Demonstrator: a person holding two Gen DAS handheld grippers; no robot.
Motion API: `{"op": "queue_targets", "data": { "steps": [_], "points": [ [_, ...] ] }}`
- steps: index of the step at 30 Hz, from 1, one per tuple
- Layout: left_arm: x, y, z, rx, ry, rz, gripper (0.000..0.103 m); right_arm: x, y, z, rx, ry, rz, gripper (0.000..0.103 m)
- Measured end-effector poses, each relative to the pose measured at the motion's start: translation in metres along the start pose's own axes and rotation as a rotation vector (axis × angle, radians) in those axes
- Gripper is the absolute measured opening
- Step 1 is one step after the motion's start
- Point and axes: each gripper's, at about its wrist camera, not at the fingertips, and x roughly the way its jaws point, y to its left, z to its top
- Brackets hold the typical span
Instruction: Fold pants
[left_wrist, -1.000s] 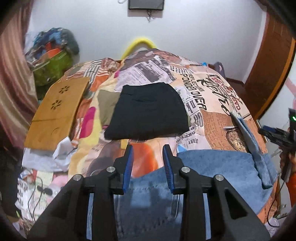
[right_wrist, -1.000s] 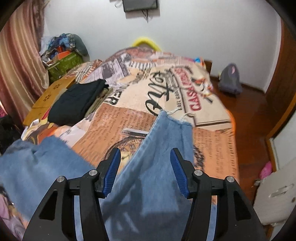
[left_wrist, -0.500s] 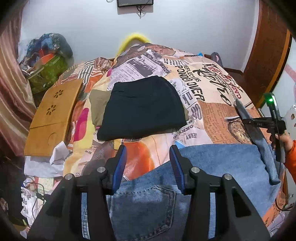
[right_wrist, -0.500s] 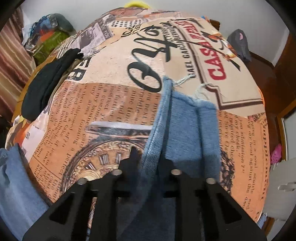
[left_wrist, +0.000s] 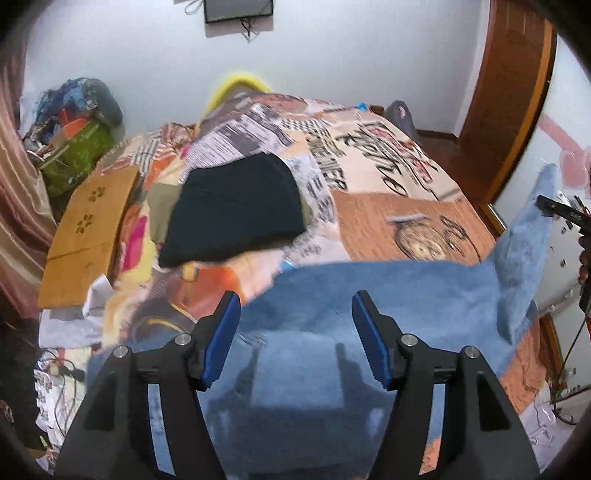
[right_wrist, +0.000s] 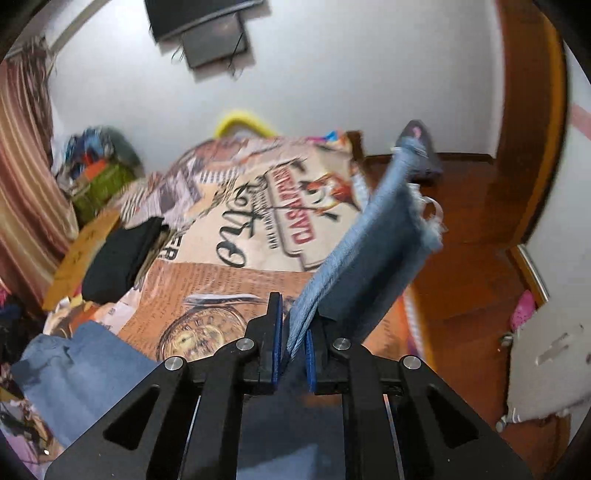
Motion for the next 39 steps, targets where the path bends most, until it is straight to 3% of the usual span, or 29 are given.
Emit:
{"op": "queue_targets", "data": {
  "steps": [4, 9, 18, 20, 23, 26, 27, 28, 30, 33, 39],
  "points": [
    [0.012, -0.019, -0.024, 0.004, 0.057, -0.018, 0.066, -0.017, -0.027, -0.034, 0.025, 0.009, -0.040, 0.009],
    [0.031, -0.035, -0.054, -0.014, 0.132, -0.040, 0.066, -0.005, -0.052, -0.086, 0.109, 0.069, -0.065, 0.009],
    [0.060, -0.050, -0.082, -0.022, 0.208, -0.038, 0.067, 0.023, -0.081, -0.144, 0.265, 0.164, -0.003, 0.013],
    [0.062, -0.047, -0.084, -0.053, 0.192, -0.046, 0.070, 0.028, -0.084, -0.144, 0.283, 0.176, -0.011, 0.017],
    [0.064, -0.044, -0.086, -0.084, 0.186, -0.058, 0.070, 0.032, -0.095, -0.146, 0.329, 0.169, -0.054, 0.035],
    [0.063, -0.045, -0.087, -0.083, 0.177, -0.049, 0.071, 0.038, -0.111, -0.143, 0.407, 0.146, -0.044, 0.037],
    [0.063, -0.046, -0.087, -0.083, 0.176, -0.044, 0.070, 0.039, -0.115, -0.142, 0.426, 0.142, -0.039, 0.035],
    [0.063, -0.046, -0.087, -0.083, 0.177, -0.041, 0.070, 0.040, -0.120, -0.139, 0.442, 0.135, -0.033, 0.023],
    [0.062, -0.048, -0.085, -0.079, 0.180, -0.034, 0.070, 0.043, -0.125, -0.130, 0.451, 0.124, -0.029, 0.010],
    [0.061, -0.053, -0.081, -0.070, 0.188, -0.043, 0.067, 0.039, -0.123, -0.110, 0.407, 0.087, -0.023, 0.009],
    [0.051, -0.083, -0.070, -0.001, 0.156, -0.059, 0.066, 0.003, -0.098, -0.068, 0.212, -0.067, -0.082, 0.008]
  ]
}}
